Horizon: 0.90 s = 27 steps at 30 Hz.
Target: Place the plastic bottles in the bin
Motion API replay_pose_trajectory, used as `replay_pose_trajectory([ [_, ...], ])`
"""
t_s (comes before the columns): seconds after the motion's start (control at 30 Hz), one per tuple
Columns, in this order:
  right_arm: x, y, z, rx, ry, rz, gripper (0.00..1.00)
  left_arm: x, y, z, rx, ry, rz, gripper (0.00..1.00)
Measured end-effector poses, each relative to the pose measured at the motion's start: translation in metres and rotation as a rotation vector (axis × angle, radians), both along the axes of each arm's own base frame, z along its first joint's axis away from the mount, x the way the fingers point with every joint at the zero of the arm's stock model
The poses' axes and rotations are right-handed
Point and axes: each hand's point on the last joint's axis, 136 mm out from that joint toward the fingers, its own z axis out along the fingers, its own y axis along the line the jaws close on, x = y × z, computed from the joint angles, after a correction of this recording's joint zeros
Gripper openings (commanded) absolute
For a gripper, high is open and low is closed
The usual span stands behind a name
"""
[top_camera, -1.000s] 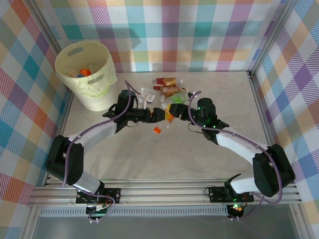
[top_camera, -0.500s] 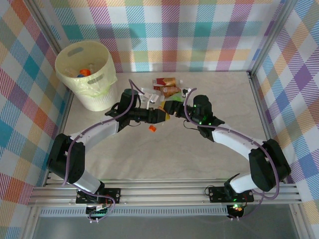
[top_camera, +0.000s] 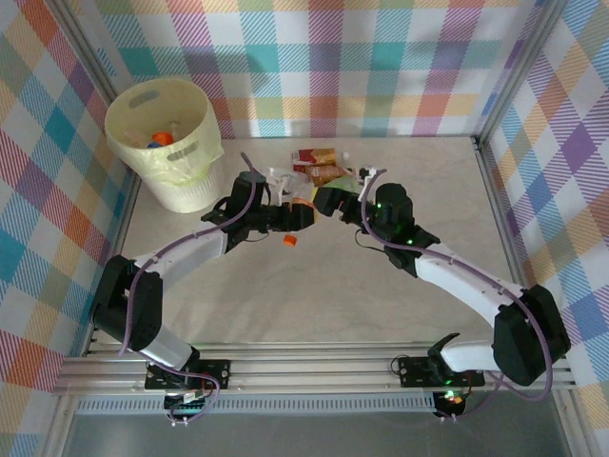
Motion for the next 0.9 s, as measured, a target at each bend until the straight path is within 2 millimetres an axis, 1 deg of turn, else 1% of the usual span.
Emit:
replay_pose_trajectory([
  [0.13,0.001,-0.012,-0.006,-0.024,0.004,-0.063,1.0,0.012,0.012,-0.006,0.055,-0.016,0.093,0.47],
  [0.27,0.002,-0.021,-0.015,-0.054,0.01,-0.104,1.0,0.02,0.026,-0.002,0.101,-0.044,0.18,0.47],
  [0.43,0.001,-0.028,-0.023,-0.117,-0.005,-0.123,1.0,0.028,0.05,0.016,0.153,-0.114,0.293,0.47],
  [0.57,0.001,-0.035,-0.021,-0.158,-0.039,-0.142,1.0,0.034,0.071,0.027,0.208,-0.159,0.366,0.48],
  [0.67,-0.002,-0.041,-0.019,-0.185,-0.074,-0.155,1.0,0.042,0.088,0.043,0.248,-0.203,0.424,0.48],
  [0.73,-0.003,-0.043,-0.017,-0.199,-0.092,-0.158,1.0,0.047,0.099,0.058,0.263,-0.24,0.46,0.48],
  [0.9,-0.002,-0.046,-0.018,-0.224,-0.108,-0.163,1.0,0.056,0.129,0.112,0.282,-0.364,0.556,0.48],
])
